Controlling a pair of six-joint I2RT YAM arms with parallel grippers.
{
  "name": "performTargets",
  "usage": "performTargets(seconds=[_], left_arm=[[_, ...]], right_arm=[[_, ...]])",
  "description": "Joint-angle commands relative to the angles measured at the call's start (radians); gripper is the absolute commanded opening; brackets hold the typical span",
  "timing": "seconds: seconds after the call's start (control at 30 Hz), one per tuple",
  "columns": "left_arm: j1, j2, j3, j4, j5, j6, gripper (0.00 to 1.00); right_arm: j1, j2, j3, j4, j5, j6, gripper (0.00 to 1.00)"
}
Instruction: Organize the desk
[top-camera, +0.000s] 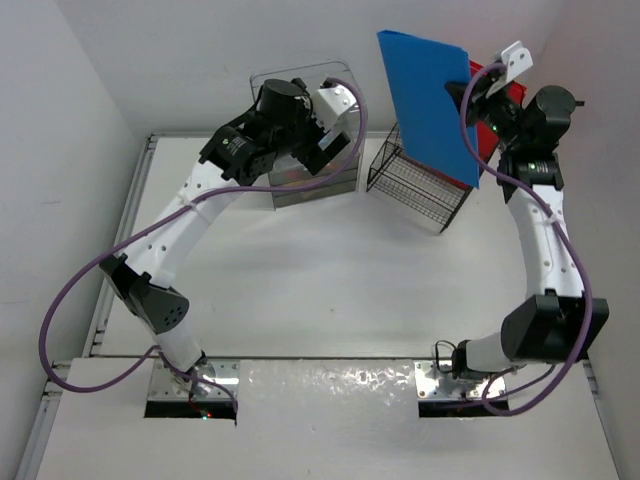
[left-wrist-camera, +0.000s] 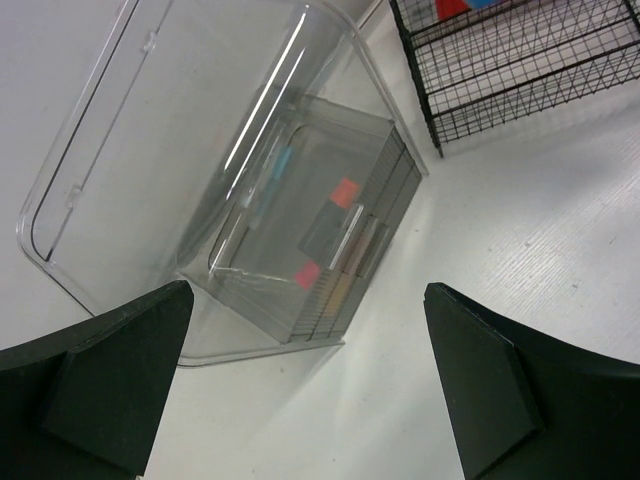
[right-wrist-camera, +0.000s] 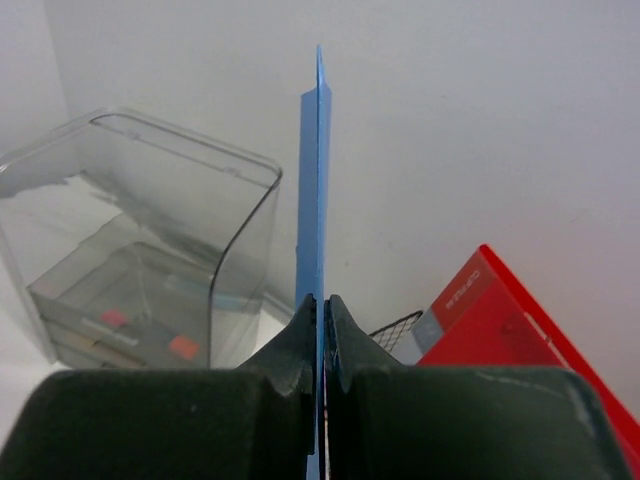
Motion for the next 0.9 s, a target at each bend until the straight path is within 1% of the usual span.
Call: performTargets(seconds=[0.0, 0.23, 0.43, 0.57, 0.67, 0.7, 0.77, 0.83, 0.87], left_arm=[[0.0, -0.032, -0.007, 0.022, -0.033, 0.002, 1.0], [0.001, -0.017, -0.022, 0.014, -0.065, 0.004, 1.0], [0.0, -0.007, -0.025, 0.01, -0.085, 0.002, 1.0], [0.001, -0.004, -0.034, 0.004, -0.093, 0.001, 1.0], [0.004, -0.003, -0.037, 0.002, -0.103, 0.001, 1.0], [0.004, 0.0, -0.036, 0.0, -0.105, 0.004, 1.0], [0.004, 0.006, -0.033, -0.003, -0.108, 0.007, 0.99], [0.003, 0.02, -0.022, -0.006, -0.108, 0.01, 1.0], [0.004, 0.025, -0.019, -0.006, -0.109, 0.008, 1.0]], right_arm=[[-0.013, 0.067, 0.107, 0.166, 0.012, 0.041, 0.0], [-0.027, 0.196, 0.21, 0.254, 0.02, 0.079, 0.0], [-0.031, 0.31, 0.259, 0.321, -0.02, 0.125, 0.0], [-0.036, 0.348, 0.232, 0.422, -0.049, 0.128, 0.0], [-0.053, 0.365, 0.195, 0.485, -0.071, 0.162, 0.0], [-0.057, 0.367, 0.175, 0.555, -0.068, 0.167, 0.0], [-0.067, 0.385, 0.149, 0.623, -0.078, 0.187, 0.0], [-0.068, 0.402, 0.143, 0.643, -0.101, 0.196, 0.0], [-0.068, 0.408, 0.135, 0.681, -0.115, 0.208, 0.0]])
